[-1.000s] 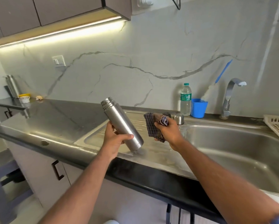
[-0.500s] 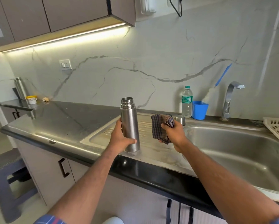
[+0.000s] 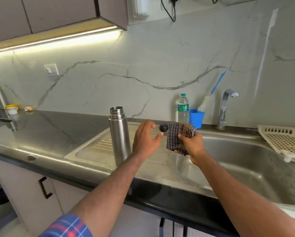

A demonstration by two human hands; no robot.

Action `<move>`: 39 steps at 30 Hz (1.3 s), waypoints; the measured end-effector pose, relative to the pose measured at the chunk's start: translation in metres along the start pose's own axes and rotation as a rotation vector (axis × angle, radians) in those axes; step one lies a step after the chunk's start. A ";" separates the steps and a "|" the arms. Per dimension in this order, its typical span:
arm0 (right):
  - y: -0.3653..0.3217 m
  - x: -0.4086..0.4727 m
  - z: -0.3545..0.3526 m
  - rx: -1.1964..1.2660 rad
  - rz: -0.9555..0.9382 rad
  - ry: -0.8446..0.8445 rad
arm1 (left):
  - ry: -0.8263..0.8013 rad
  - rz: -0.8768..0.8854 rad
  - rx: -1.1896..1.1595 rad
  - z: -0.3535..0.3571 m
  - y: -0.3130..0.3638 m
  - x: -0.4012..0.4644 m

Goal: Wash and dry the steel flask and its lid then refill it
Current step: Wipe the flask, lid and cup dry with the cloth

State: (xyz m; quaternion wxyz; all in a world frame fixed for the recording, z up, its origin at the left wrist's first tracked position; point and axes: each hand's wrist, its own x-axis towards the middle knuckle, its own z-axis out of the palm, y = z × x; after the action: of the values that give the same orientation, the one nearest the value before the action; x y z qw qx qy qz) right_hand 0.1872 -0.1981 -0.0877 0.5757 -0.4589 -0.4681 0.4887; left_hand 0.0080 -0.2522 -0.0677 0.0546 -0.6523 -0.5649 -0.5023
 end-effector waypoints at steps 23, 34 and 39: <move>0.045 0.084 -0.060 -0.276 -0.061 0.075 | -0.257 -0.584 0.013 0.185 -0.090 0.118; 0.046 0.089 -0.064 -0.140 0.037 0.156 | 0.157 -0.478 -0.381 0.165 -0.038 0.085; 0.018 0.072 -0.080 -0.156 -0.059 0.345 | -0.465 -0.547 -0.977 0.162 0.027 0.039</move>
State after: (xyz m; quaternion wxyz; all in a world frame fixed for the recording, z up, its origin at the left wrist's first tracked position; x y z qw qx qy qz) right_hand 0.2695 -0.1306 -0.1101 0.6241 -0.5653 -0.4123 0.3478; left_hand 0.1200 -0.1320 -0.1058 -0.5071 -0.5258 -0.4133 -0.5436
